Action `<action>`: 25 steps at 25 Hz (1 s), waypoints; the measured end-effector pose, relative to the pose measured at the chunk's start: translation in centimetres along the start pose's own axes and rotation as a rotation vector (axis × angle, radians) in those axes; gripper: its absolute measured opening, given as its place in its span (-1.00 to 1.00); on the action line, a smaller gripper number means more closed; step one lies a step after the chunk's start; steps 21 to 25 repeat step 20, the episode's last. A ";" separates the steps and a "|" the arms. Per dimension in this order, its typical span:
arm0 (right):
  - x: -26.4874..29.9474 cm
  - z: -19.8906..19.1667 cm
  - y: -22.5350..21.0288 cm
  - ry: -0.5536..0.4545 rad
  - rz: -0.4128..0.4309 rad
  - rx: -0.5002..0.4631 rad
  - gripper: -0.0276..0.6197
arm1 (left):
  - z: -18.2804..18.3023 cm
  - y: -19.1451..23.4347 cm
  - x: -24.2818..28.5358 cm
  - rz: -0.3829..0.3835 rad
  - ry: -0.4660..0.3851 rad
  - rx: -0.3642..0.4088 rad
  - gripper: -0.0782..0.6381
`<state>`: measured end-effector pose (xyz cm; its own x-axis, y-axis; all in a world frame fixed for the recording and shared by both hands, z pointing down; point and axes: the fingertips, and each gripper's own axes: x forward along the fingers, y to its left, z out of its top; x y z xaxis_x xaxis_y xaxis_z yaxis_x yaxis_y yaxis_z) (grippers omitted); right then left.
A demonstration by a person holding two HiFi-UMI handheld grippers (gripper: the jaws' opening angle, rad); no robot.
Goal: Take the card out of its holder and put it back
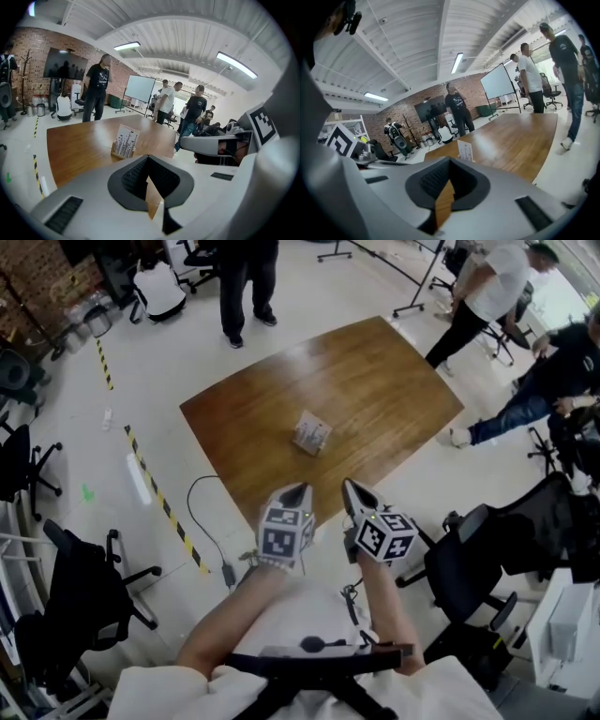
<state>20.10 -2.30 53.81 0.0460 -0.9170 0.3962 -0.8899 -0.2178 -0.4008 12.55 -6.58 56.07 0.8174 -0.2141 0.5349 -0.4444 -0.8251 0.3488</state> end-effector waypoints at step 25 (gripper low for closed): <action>-4.7 0.0 -0.6 -0.001 0.105 -0.017 -0.91 | -2.1 -4.6 -1.7 0.082 -0.033 -0.045 -0.79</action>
